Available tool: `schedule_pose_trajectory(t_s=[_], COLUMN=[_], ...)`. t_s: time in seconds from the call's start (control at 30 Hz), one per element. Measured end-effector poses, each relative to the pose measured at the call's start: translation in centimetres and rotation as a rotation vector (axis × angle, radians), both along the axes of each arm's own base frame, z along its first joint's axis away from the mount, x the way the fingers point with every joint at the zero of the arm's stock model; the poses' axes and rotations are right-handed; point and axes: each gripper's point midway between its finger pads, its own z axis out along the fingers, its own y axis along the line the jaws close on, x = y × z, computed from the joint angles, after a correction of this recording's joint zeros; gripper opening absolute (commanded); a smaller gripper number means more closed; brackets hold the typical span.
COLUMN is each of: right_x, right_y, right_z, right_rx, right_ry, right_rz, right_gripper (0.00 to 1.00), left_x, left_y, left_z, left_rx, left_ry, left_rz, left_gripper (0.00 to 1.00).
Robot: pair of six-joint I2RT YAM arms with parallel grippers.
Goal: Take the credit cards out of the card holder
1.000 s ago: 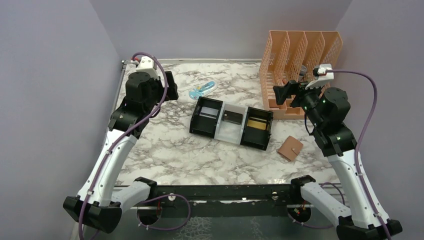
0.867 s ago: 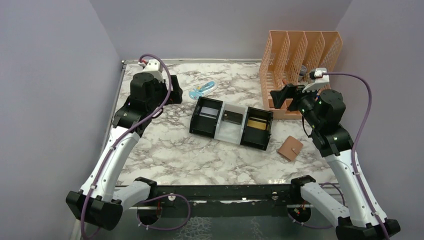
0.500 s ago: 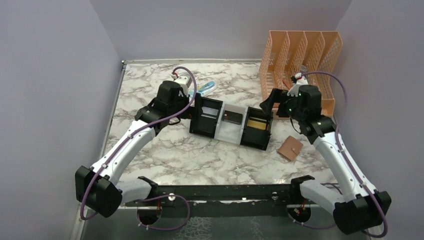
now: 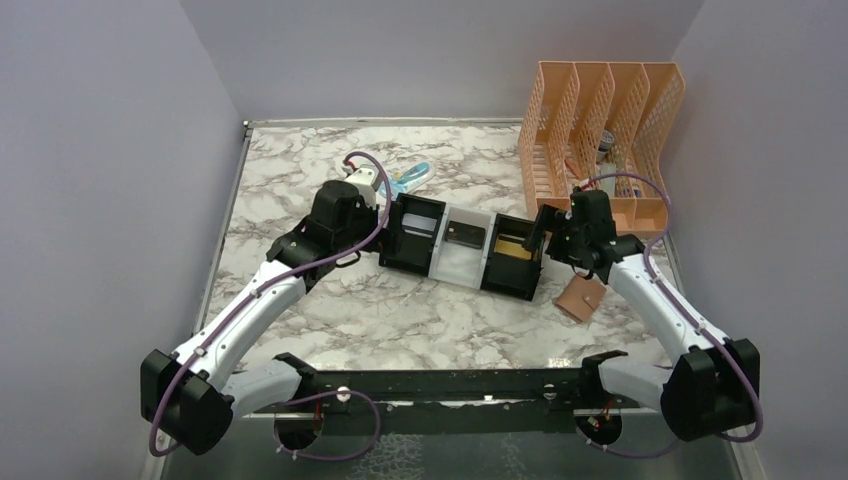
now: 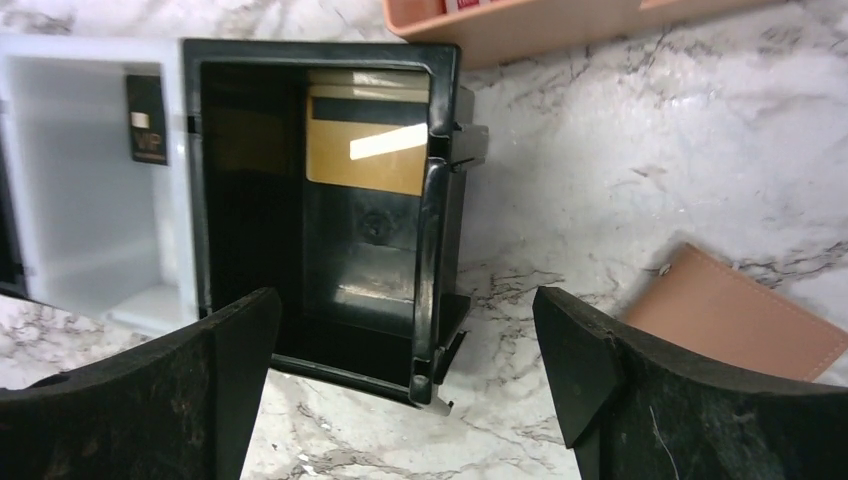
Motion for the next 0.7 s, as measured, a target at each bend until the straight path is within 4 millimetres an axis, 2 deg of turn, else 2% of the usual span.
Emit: schedule_pose_trajectory(t_s=[0.2,0.37,0.4,0.6,0.7], right_x=[-0.1,0.2,0.3,0.1,0.0], right_y=[1.2,3.4,4.3,6.2,7.3], right_z=[-3.3,-3.9,-4.2,-5.4,-5.3], right_rx=[0.037,0.110,0.143,0.220,0.249], right_ry=[0.108,0.113,0.129,0.180,0.194], right_rz=[0.041,0.149,0.191,0.288,0.337], right_gripper=[0.99,0.98,0.96,0.95,0.95], left_x=[0.4,0.5,0.5,0.4,0.4], left_y=[-0.3,0.1,0.2,1.3,1.7], left_z=[0.7,0.8,0.9,1.2,1.6], left_rx=[-0.024,-0.020,-0.019,-0.013,-0.015], left_ry=[-0.027,-0.042,-0.046,-0.076,-0.092], left_rz=[0.006,0.024,0.029,0.076,0.102], left_gripper=[0.99,0.99,0.99,0.99,0.99])
